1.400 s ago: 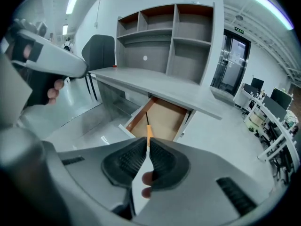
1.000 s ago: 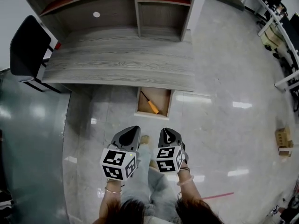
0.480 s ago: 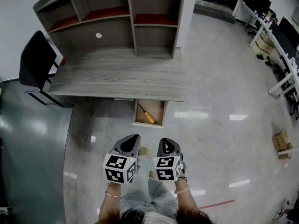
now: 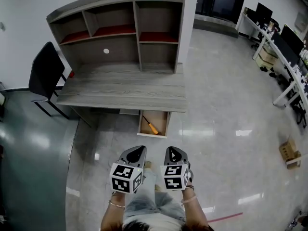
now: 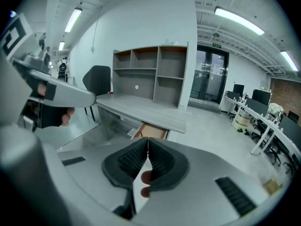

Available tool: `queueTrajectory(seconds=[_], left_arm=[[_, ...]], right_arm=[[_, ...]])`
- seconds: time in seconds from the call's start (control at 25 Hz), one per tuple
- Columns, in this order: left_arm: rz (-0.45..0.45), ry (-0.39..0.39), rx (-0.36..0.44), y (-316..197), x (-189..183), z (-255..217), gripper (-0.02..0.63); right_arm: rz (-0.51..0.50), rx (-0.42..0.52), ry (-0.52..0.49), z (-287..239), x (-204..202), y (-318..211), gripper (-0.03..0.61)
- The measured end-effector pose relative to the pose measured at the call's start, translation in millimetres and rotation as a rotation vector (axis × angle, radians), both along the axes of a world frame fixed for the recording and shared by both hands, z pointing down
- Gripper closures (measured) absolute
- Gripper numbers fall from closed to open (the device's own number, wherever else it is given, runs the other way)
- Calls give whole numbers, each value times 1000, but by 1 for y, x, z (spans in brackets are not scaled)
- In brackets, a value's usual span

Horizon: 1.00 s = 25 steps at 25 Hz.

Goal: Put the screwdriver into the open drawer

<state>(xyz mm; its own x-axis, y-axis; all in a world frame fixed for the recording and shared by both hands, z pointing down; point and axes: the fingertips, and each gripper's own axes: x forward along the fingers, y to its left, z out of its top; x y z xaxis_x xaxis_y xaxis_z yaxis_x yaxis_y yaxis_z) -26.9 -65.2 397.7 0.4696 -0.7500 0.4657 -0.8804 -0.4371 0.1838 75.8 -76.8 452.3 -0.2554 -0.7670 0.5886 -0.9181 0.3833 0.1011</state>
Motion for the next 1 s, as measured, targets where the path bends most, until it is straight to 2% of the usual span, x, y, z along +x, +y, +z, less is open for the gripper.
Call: queueTrajectory(seconds=[0.28,0.68,1.0], left_arm=[[28,-18,33,22,10,-21,597],[125,-29,103,32,43,-52,597],[127,-26,149,31,37,-73,597]], right_arm=[[19,55,-33,-35,13,15,551],[45,166,-106,-85,25,27,551],[39,244,-111,-112,20,31,551]])
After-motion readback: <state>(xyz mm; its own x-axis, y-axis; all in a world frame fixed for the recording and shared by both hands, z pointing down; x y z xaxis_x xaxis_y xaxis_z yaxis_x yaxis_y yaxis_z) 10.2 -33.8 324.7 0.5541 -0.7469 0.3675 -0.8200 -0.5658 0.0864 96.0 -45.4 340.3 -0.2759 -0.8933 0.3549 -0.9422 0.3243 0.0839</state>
